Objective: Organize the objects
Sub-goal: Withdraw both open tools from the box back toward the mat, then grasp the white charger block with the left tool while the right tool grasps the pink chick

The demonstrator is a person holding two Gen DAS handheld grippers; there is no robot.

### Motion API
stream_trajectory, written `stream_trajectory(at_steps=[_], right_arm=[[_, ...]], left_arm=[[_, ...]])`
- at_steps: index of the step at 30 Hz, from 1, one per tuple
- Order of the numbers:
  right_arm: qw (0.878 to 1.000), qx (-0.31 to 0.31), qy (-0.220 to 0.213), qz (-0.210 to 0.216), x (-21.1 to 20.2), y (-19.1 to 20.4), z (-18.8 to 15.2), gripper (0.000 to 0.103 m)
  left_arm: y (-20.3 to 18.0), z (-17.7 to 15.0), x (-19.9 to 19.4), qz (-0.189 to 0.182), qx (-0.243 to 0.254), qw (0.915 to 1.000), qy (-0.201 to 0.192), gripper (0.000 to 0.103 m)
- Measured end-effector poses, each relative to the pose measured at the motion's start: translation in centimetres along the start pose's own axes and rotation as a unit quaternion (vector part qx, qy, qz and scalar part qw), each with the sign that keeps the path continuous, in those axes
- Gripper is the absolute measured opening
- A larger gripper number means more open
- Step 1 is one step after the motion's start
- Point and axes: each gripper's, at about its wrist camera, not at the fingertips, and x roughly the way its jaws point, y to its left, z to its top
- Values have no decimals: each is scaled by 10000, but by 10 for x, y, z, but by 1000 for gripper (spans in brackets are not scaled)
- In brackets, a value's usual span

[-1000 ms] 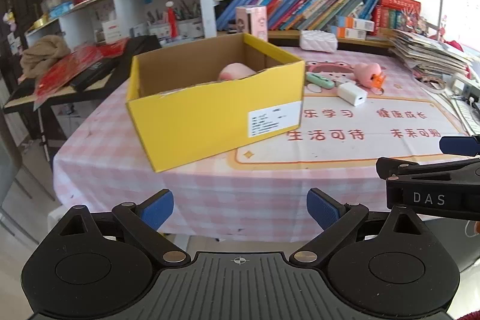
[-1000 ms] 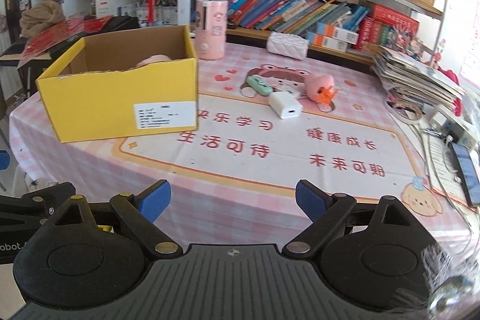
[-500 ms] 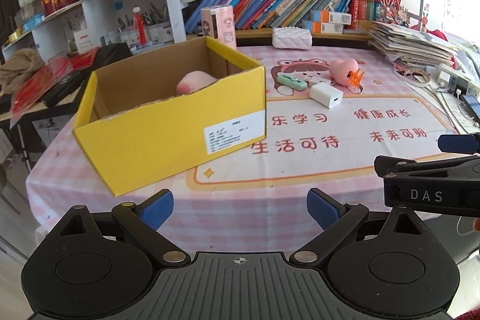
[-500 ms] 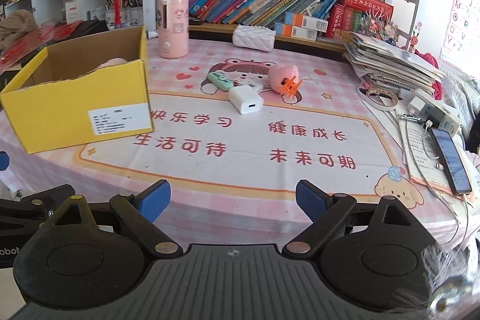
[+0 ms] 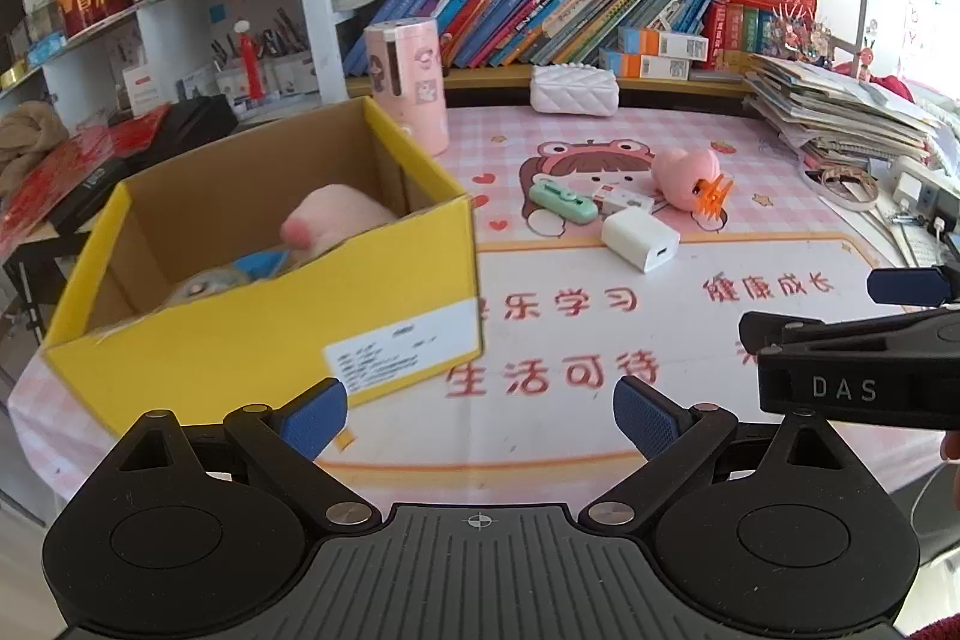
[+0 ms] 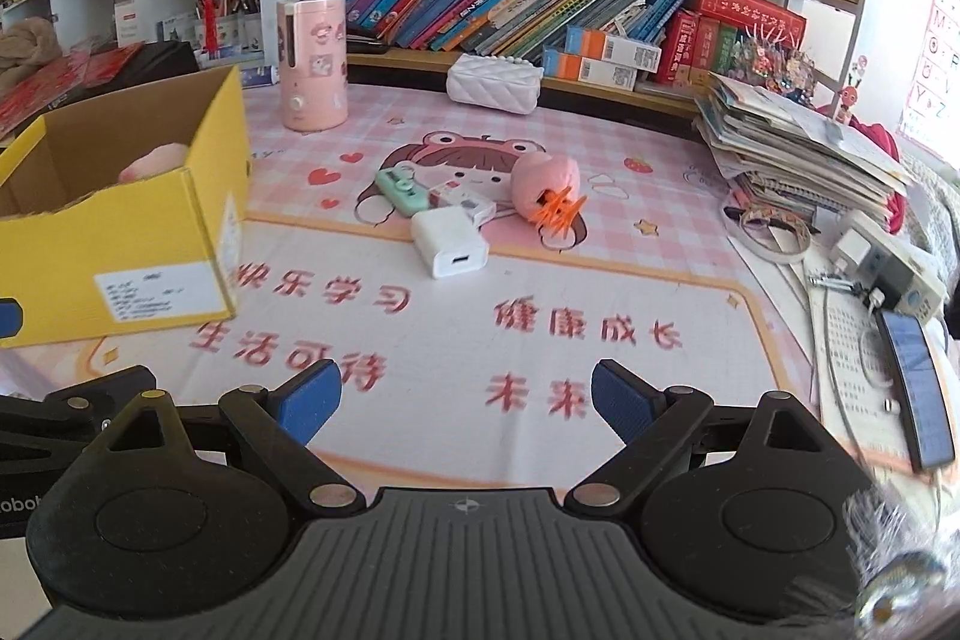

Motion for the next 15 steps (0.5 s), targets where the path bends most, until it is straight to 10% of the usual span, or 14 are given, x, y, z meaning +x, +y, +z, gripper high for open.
stream_trajectory(at_steps=[15], right_arm=[[9995,-55,84,310,62,-52,43,90]], left_arm=[[-36,40,53,123,-226,9996,125,97]])
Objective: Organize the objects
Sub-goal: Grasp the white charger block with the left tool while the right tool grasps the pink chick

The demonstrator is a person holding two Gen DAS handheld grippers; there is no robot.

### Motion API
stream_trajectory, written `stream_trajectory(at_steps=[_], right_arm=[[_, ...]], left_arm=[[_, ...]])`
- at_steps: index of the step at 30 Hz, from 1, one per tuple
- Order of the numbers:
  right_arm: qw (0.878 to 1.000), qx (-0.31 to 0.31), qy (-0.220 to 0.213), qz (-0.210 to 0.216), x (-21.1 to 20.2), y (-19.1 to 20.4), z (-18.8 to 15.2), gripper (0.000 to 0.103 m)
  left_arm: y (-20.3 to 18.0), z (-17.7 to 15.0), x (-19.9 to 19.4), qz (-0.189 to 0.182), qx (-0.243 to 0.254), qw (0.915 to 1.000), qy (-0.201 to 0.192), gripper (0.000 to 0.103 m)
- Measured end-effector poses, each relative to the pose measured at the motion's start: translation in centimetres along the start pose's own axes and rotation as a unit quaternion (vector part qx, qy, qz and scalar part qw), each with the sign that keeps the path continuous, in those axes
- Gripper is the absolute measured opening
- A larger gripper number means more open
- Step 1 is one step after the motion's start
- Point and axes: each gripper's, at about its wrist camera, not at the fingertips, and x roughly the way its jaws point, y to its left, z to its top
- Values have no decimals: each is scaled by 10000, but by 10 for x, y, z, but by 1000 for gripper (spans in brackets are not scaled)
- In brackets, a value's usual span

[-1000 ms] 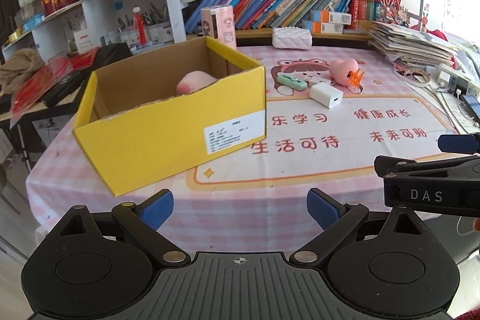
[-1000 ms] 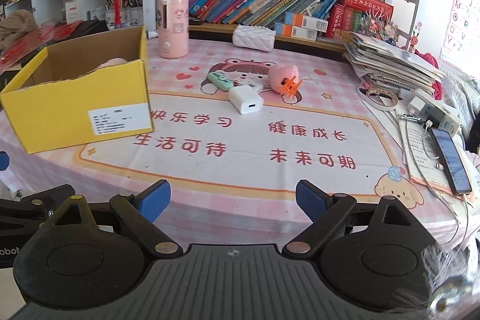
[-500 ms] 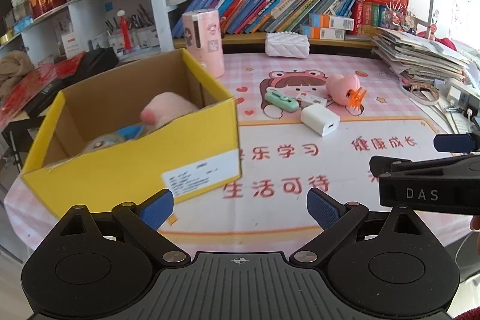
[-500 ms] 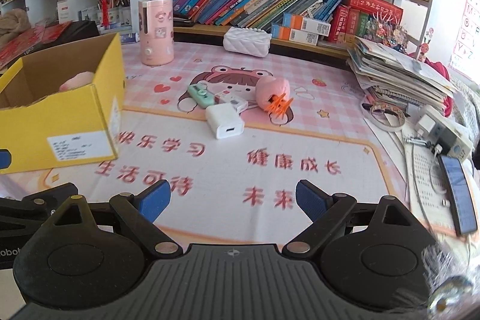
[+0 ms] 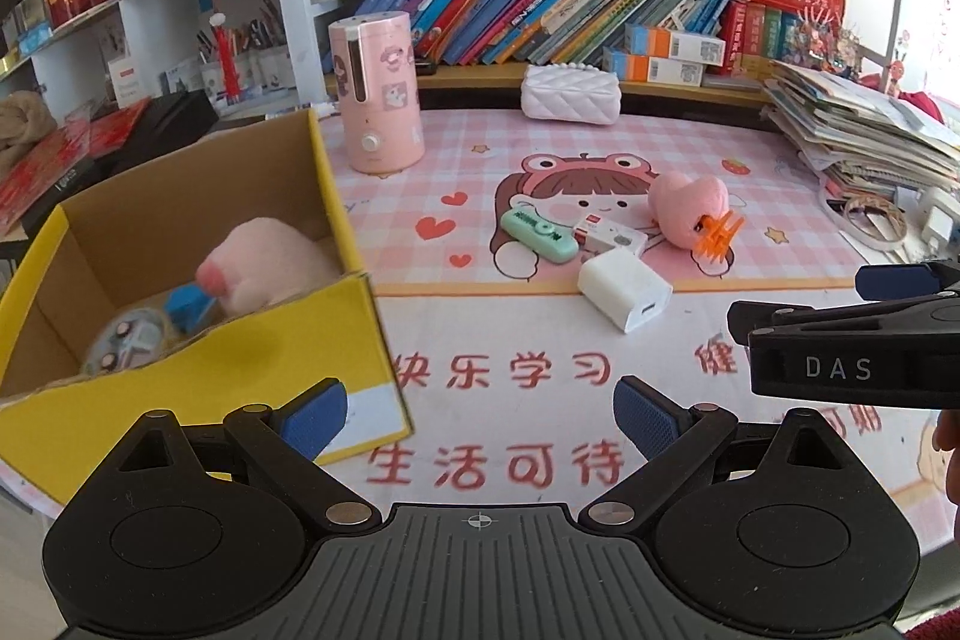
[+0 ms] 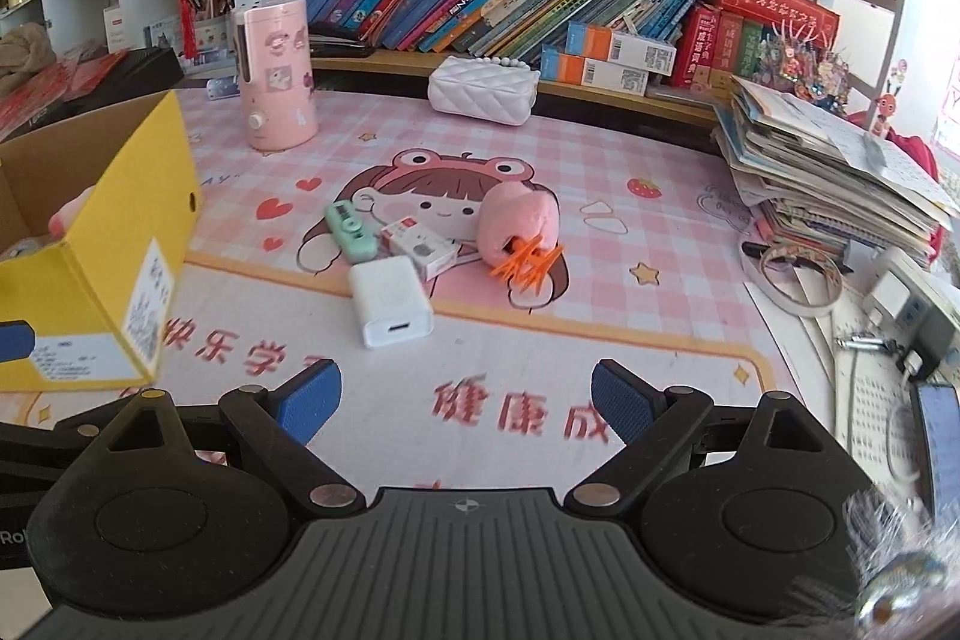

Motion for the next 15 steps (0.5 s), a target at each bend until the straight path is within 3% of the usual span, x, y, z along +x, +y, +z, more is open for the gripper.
stream_trajectory(at_steps=[15], right_arm=[[9989,27,5,468,41,-38,26,88]], left_arm=[[-30,22,33,145,-74,9998,137,97]])
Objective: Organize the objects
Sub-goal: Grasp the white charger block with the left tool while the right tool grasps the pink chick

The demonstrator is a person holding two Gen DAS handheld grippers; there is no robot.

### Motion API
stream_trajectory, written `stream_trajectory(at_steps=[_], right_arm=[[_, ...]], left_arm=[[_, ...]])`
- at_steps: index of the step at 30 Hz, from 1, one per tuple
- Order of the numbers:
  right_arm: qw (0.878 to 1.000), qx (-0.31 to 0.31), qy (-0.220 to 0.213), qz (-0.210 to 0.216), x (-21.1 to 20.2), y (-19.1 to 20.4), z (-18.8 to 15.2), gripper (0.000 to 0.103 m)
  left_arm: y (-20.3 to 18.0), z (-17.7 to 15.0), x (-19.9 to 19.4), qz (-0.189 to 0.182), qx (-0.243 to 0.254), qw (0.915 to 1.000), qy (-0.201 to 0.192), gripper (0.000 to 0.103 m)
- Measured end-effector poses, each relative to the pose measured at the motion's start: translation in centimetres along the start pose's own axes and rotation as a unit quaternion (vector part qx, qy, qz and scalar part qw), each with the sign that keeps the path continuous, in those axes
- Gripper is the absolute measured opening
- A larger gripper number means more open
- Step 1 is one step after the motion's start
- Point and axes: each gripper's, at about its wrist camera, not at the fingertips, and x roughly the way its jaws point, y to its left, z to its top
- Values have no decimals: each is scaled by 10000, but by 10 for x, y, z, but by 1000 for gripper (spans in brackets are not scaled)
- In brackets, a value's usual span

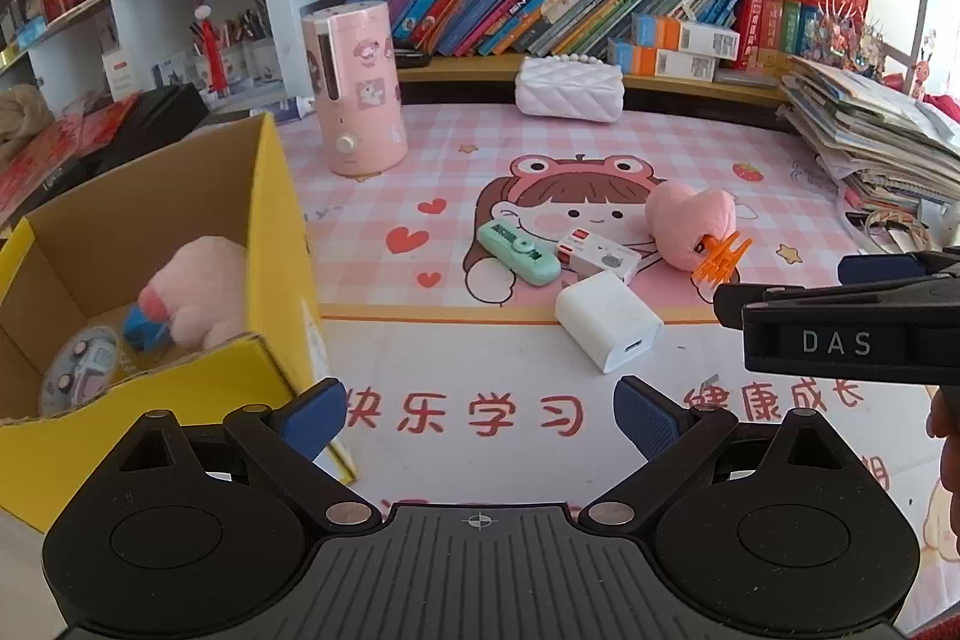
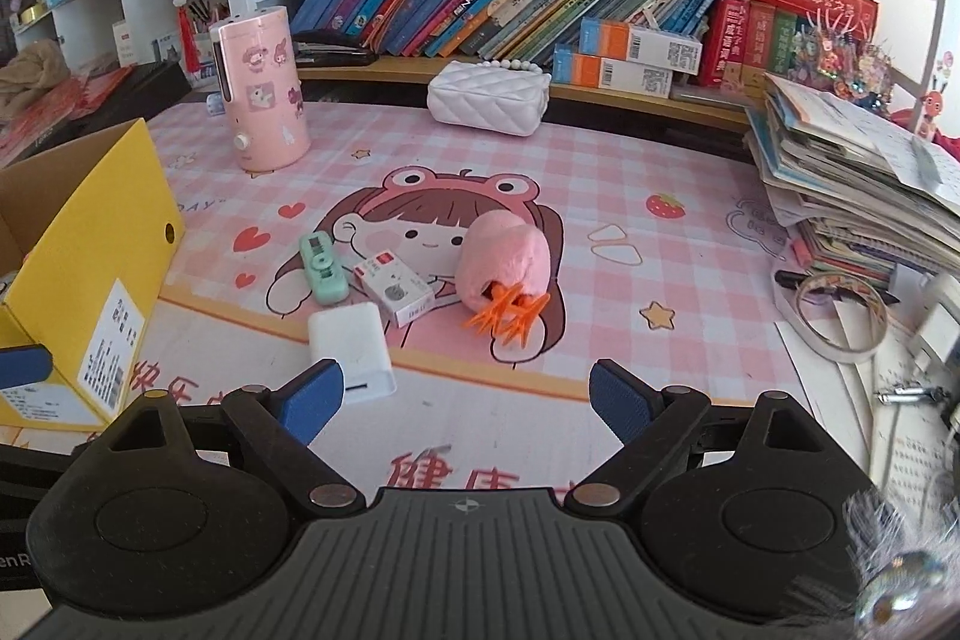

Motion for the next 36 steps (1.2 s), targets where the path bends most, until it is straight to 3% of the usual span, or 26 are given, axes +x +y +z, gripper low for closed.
stream_trajectory(at_steps=[23,31,36], right_arm=[[9993,9,-12,367,39,-36,31,85],[9993,-91,109,337,61,-35,38,82],[9994,-193,176,234,75,-36,44,82]], left_arm=[[-30,25,44,114,109,9999,35,95],[-47,29,71,-93,188,9994,277,83],[-57,32,91,-241,49,9987,452,82]])
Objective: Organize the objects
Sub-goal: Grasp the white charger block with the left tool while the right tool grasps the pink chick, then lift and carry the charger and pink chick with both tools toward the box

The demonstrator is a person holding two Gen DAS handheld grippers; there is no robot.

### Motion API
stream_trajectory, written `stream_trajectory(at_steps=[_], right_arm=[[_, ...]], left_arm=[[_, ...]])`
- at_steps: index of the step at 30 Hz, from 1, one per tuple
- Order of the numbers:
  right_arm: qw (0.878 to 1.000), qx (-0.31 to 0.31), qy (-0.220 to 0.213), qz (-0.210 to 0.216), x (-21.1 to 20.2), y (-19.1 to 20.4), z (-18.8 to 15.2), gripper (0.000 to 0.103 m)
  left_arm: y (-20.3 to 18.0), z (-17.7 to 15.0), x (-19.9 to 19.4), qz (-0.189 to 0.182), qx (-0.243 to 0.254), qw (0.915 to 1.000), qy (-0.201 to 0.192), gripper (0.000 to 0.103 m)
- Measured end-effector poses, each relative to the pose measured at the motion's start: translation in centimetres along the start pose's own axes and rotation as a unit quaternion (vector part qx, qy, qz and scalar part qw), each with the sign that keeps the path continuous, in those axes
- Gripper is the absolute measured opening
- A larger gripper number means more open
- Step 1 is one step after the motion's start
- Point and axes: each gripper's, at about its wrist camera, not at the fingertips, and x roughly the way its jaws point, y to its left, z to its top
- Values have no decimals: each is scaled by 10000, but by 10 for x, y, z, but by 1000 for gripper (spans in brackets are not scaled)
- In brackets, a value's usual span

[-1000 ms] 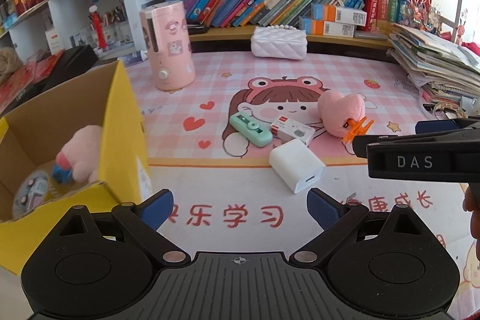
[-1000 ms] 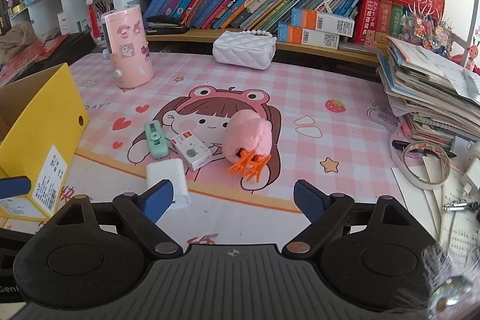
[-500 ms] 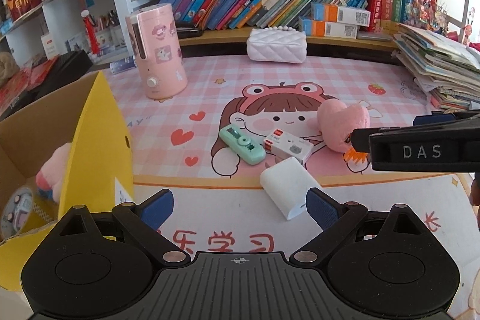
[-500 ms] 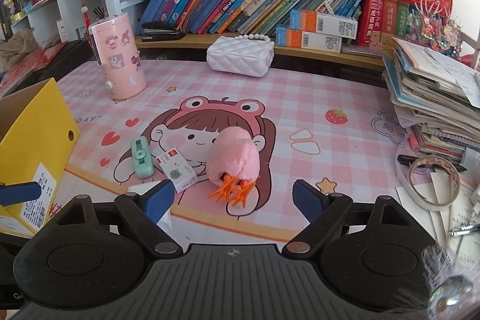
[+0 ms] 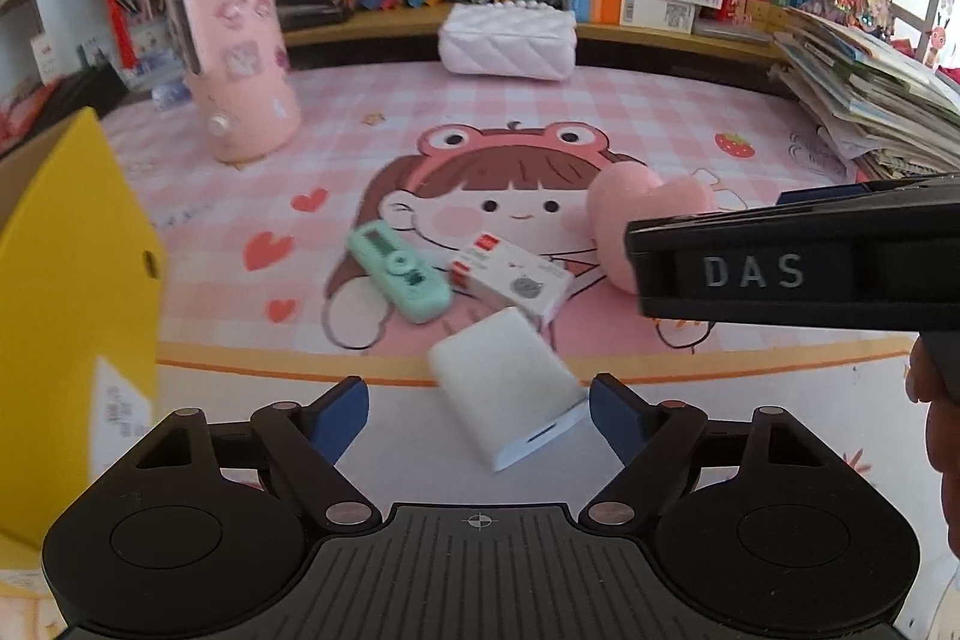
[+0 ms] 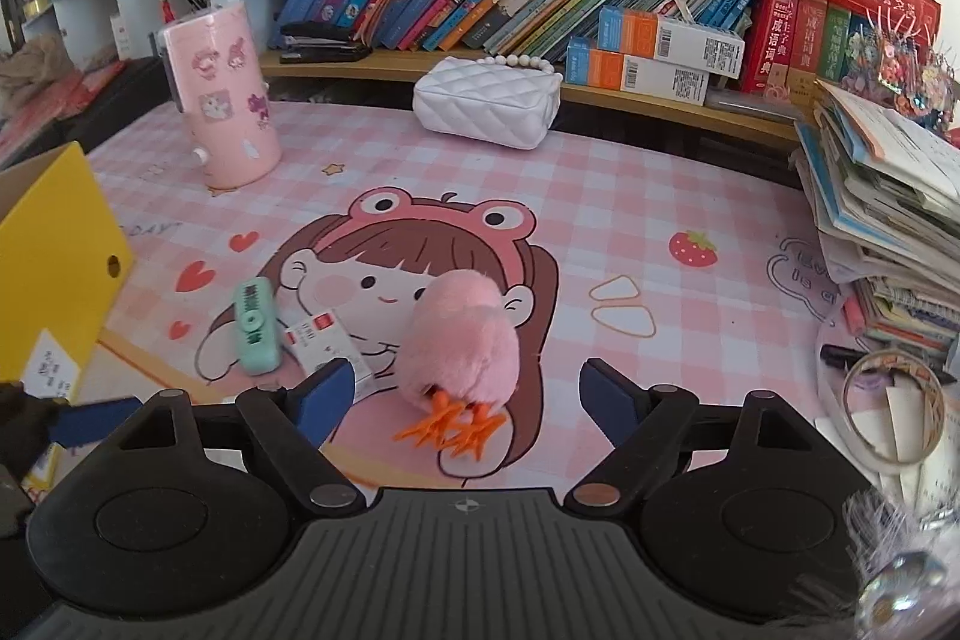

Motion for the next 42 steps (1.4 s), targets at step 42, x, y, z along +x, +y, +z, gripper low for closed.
stream_trajectory(at_steps=[42], right_arm=[[9986,394,347,110,-35,9,-30,50]], left_arm=[[43,-8,-64,-429,-564,9971,-280,41]])
